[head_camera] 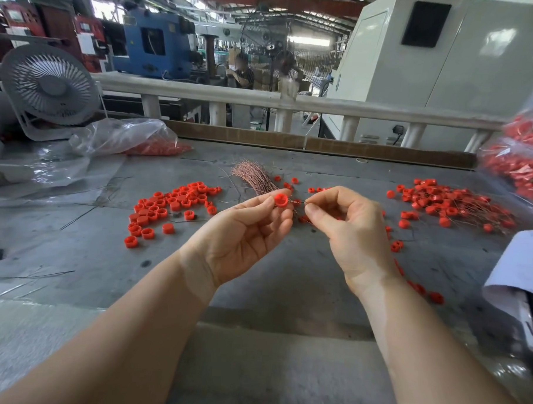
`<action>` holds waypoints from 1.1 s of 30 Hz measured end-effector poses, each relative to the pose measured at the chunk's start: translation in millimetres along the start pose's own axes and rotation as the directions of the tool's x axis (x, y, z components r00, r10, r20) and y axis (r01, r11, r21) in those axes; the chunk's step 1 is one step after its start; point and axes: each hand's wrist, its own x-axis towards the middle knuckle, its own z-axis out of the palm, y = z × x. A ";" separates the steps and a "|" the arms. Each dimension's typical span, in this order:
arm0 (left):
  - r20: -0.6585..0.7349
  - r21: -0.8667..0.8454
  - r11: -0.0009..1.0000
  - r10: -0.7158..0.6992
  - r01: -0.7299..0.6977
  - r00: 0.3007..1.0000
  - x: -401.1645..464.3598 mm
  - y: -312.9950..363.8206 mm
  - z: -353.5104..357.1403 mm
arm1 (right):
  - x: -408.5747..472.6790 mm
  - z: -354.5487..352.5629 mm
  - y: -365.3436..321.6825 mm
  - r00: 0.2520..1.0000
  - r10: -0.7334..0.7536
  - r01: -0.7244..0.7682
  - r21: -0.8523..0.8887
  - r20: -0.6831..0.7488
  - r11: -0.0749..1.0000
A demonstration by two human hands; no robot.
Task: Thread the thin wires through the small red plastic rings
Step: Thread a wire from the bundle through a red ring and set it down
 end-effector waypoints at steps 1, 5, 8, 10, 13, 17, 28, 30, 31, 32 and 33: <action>0.004 -0.001 1.000 0.000 0.000 1.000 0.0 -0.1 -0.3 | -0.3 -0.1 -0.5 1.000 -0.001 0.001 -0.004 0.006 1.000; 0.011 -0.002 1.000 0.001 -0.001 1.000 0.3 -0.5 -0.6 | -1.6 -0.2 -2.7 0.999 0.008 -0.007 -0.007 0.037 1.000; 0.000 -0.006 1.000 0.012 -0.012 1.000 1.2 -1.1 -0.4 | -1.5 1.3 -4.3 0.998 0.020 -0.021 0.008 0.052 1.000; -0.006 -0.011 1.000 0.018 -0.018 1.000 1.3 -0.8 -0.5 | -2.1 2.2 -5.2 0.998 0.026 -0.026 0.012 0.063 1.000; -0.006 -0.005 1.000 0.017 -0.017 1.000 0.4 -0.1 -1.2 | -3.4 2.8 -6.2 0.997 0.026 -0.027 0.009 0.077 1.000; 0.004 0.017 1.000 0.018 -0.018 1.000 0.0 0.5 -1.4 | -3.5 3.1 -6.4 0.996 0.034 -0.034 0.003 0.088 0.999; 0.003 0.042 0.999 0.002 -0.002 1.000 -1.0 0.8 1.1 | -4.0 1.3 -7.8 0.995 0.047 -0.046 -0.007 0.092 0.999; 0.001 0.052 0.999 0.001 -0.001 1.000 -0.5 0.7 0.9 | -3.9 1.3 -7.8 0.995 0.051 -0.050 -0.012 0.090 0.999; 0.001 0.056 0.998 0.000 0.000 1.000 -0.3 0.7 0.6 | -3.9 1.2 -8.1 0.994 0.053 -0.052 -0.016 0.091 0.999; 0.000 0.058 0.998 -0.002 0.002 1.000 -0.2 0.8 0.5 | -3.8 1.2 -8.2 0.994 0.056 -0.055 -0.016 0.091 0.998; 0.000 0.059 0.998 -0.002 0.002 1.000 -0.3 0.9 0.1 | -3.9 0.9 -8.5 0.994 0.059 -0.058 -0.013 0.089 0.998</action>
